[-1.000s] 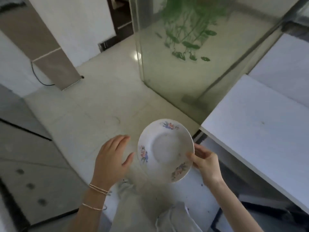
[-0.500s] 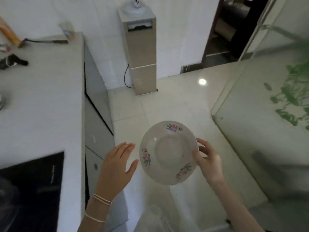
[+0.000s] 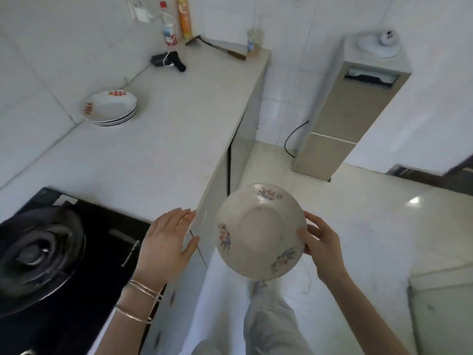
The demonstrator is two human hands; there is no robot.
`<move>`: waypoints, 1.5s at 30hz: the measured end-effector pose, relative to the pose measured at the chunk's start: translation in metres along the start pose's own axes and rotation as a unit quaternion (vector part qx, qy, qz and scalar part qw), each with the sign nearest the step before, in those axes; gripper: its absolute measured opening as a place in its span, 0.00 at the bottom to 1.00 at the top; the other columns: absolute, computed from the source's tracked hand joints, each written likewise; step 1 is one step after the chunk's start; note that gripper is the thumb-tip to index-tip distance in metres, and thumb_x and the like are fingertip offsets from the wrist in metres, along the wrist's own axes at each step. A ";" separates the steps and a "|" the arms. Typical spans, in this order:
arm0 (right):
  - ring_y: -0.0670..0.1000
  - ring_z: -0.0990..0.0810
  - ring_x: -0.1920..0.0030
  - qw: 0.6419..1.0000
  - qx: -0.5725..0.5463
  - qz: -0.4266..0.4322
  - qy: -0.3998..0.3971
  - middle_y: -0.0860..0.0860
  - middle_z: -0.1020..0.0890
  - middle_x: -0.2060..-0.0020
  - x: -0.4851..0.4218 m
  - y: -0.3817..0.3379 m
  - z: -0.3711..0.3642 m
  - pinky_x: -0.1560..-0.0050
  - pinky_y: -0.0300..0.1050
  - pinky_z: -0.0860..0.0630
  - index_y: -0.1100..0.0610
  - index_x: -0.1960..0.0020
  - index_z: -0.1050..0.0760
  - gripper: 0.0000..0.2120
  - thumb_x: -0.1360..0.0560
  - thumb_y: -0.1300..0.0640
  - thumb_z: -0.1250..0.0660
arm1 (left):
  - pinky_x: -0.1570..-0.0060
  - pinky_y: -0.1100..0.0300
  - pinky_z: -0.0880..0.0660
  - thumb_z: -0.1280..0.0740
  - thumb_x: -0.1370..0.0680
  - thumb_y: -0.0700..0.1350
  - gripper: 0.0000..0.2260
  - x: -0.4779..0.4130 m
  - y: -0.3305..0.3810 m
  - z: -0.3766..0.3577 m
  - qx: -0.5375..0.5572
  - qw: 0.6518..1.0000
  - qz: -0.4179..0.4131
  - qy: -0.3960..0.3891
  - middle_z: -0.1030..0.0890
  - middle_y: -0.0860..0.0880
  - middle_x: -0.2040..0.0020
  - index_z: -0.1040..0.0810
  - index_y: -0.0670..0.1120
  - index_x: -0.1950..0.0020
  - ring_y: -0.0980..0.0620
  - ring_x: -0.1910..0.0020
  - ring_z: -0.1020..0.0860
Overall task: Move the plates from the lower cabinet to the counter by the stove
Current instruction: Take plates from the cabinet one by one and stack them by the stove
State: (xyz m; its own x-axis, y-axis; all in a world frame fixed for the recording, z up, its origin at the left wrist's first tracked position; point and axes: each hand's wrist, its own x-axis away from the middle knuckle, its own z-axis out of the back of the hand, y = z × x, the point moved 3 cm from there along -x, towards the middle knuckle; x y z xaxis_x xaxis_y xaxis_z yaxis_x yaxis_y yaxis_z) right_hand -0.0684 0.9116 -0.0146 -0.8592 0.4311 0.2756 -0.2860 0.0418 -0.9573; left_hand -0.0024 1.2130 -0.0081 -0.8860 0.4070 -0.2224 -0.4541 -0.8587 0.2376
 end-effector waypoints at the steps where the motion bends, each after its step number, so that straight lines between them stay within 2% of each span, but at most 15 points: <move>1: 0.49 0.18 0.63 1.000 0.000 0.000 -0.016 0.53 0.15 0.59 -0.020 -0.006 -0.004 0.68 0.42 0.22 0.50 0.45 0.22 0.16 0.26 0.68 0.35 | 0.40 0.52 0.33 0.46 0.21 0.56 0.24 -0.011 -0.003 -0.001 -0.006 1.000 0.017 0.009 0.20 0.45 0.42 0.22 0.42 0.38 0.45 0.41 0.24; 6: 0.49 0.18 0.63 0.996 0.009 0.001 -0.089 0.51 0.15 0.62 -0.119 -0.049 -0.015 0.68 0.43 0.21 0.51 0.45 0.22 0.16 0.27 0.68 0.35 | 0.40 0.53 0.36 0.43 0.25 0.54 0.23 -0.080 -0.004 -0.006 -0.029 0.993 0.107 0.029 0.20 0.46 0.42 0.23 0.42 0.37 0.45 0.40 0.25; 11: 0.47 0.17 0.64 0.990 -0.005 -0.016 -0.140 0.48 0.15 0.64 -0.204 -0.080 -0.030 0.68 0.41 0.21 0.53 0.45 0.23 0.14 0.26 0.67 0.35 | 0.40 0.54 0.36 0.42 0.26 0.54 0.23 -0.140 -0.002 -0.017 -0.041 0.988 0.147 0.031 0.20 0.45 0.42 0.23 0.42 0.37 0.43 0.41 0.24; 16: 0.48 0.17 0.65 0.985 -0.022 -0.044 -0.168 0.49 0.15 0.65 -0.267 -0.091 -0.053 0.69 0.40 0.21 0.52 0.46 0.22 0.15 0.27 0.68 0.35 | 0.42 0.50 0.29 0.43 0.26 0.55 0.24 -0.174 -0.021 -0.026 -0.058 0.978 0.198 0.014 0.20 0.46 0.42 0.23 0.43 0.37 0.44 0.41 0.23; 19: 0.52 0.18 0.62 0.983 -0.027 -0.062 -0.172 0.50 0.15 0.65 -0.302 -0.095 -0.075 0.68 0.41 0.20 0.50 0.49 0.22 0.14 0.27 0.68 0.34 | 0.43 0.49 0.27 0.43 0.26 0.55 0.24 -0.194 -0.040 -0.034 -0.064 0.974 0.217 0.008 0.20 0.46 0.42 0.23 0.43 0.38 0.44 0.41 0.23; 22: 0.52 0.18 0.63 0.980 -0.028 -0.073 -0.185 0.52 0.16 0.63 -0.336 -0.103 -0.106 0.68 0.41 0.20 0.53 0.46 0.23 0.14 0.27 0.67 0.34 | 0.43 0.49 0.27 0.43 0.25 0.55 0.24 -0.217 -0.063 -0.042 -0.065 0.969 0.236 -0.001 0.20 0.46 0.42 0.23 0.43 0.38 0.45 0.41 0.23; 26: 0.53 0.18 0.58 0.975 -0.027 -0.080 -0.205 0.56 0.17 0.56 -0.380 -0.122 -0.160 0.67 0.41 0.20 0.57 0.43 0.24 0.15 0.27 0.68 0.35 | 0.43 0.50 0.27 0.43 0.26 0.55 0.24 -0.250 -0.094 -0.039 -0.059 0.961 0.270 0.001 0.20 0.47 0.42 0.23 0.44 0.38 0.45 0.41 0.23; 33: 0.54 0.20 0.58 0.954 -0.023 -0.082 -0.288 0.56 0.18 0.56 -0.440 -0.156 -0.277 0.65 0.40 0.19 0.57 0.41 0.26 0.16 0.27 0.68 0.36 | 0.44 0.48 0.26 0.44 0.26 0.55 0.24 -0.287 -0.152 -0.023 -0.083 0.937 0.338 0.033 0.21 0.45 0.41 0.24 0.43 0.37 0.44 0.41 0.23; 38: 0.51 0.21 0.60 0.935 -0.014 -0.100 -0.340 0.54 0.20 0.55 -0.474 -0.166 -0.375 0.72 0.36 0.23 0.59 0.39 0.27 0.17 0.27 0.68 0.35 | 0.42 0.47 0.28 0.44 0.25 0.56 0.25 -0.298 -0.178 -0.019 -0.112 0.893 0.430 0.070 0.22 0.44 0.39 0.24 0.42 0.36 0.42 0.40 0.24; 42: 0.55 0.20 0.54 0.912 0.005 -0.106 -0.397 0.59 0.23 0.44 -0.495 -0.167 -0.454 0.70 0.37 0.21 0.60 0.36 0.29 0.19 0.27 0.68 0.36 | 0.38 0.43 0.32 0.45 0.25 0.57 0.27 -0.302 -0.196 -0.028 -0.128 0.851 0.506 0.062 0.24 0.43 0.36 0.26 0.42 0.34 0.40 0.36 0.27; 45: 0.55 0.21 0.53 0.899 0.015 -0.114 -0.422 0.62 0.24 0.41 -0.505 -0.164 -0.508 0.70 0.37 0.21 0.60 0.37 0.29 0.18 0.27 0.69 0.36 | 0.38 0.41 0.32 0.45 0.25 0.58 0.27 -0.309 -0.203 -0.039 -0.124 0.829 0.543 0.057 0.25 0.43 0.35 0.26 0.43 0.33 0.40 0.35 0.28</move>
State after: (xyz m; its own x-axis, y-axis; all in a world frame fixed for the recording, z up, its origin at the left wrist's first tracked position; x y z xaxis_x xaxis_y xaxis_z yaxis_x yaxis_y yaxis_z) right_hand 0.6276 1.1447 -0.0410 -0.7894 -0.4228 0.4450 -0.4961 0.0125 -0.8682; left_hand 0.3672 1.2492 -0.0247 -0.7386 -0.6673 -0.0961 0.6508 -0.7429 0.1567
